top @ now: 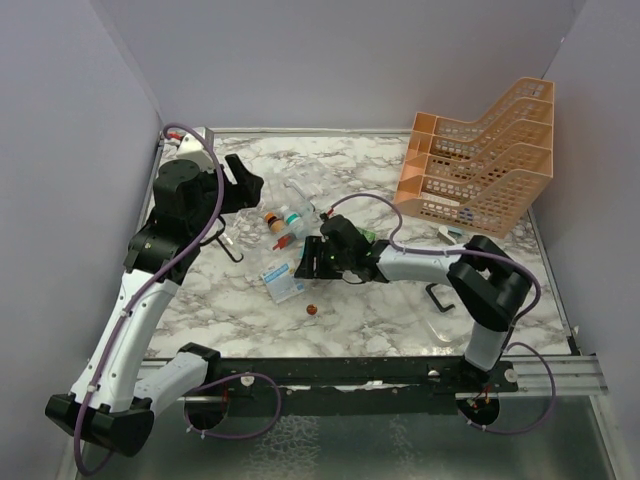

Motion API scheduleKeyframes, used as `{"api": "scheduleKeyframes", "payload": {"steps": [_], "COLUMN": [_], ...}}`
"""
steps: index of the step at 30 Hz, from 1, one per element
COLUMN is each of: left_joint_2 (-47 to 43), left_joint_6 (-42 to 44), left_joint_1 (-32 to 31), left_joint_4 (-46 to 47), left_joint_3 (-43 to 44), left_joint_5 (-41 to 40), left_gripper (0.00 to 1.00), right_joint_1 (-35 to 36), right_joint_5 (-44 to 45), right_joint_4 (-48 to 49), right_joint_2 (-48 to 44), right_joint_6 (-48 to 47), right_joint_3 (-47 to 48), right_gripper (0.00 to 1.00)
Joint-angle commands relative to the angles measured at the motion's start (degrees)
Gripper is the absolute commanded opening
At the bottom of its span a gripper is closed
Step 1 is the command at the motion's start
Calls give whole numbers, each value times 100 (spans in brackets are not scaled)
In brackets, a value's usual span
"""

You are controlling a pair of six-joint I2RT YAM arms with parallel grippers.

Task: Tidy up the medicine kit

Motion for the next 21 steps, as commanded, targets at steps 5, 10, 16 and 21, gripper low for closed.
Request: {"api": "scheduleKeyframes", "payload": {"steps": [5, 10, 16, 21], "left_joint_2": [-108, -129, -83, -56], "left_joint_6": [-118, -139, -112, 27], "left_joint_1": [-41, -61, -88, -134], "left_joint_4": [30, 18, 23, 9], "left_joint_3": [58, 8, 47, 109], "left_joint_5": [-221, -201, -198, -293], "left_gripper": [71, 71, 71, 71], "right_joint_1": [35, 45, 55, 55], "right_joint_5": [142, -75, -2, 388], "right_joint_4": [426, 886, 968, 912], "right_joint_2": [548, 814, 910, 550], "right_joint_6": [120, 401, 376, 348], "right_joint_3": [330, 195, 179, -17], "right_gripper": [49, 42, 17, 1]}}
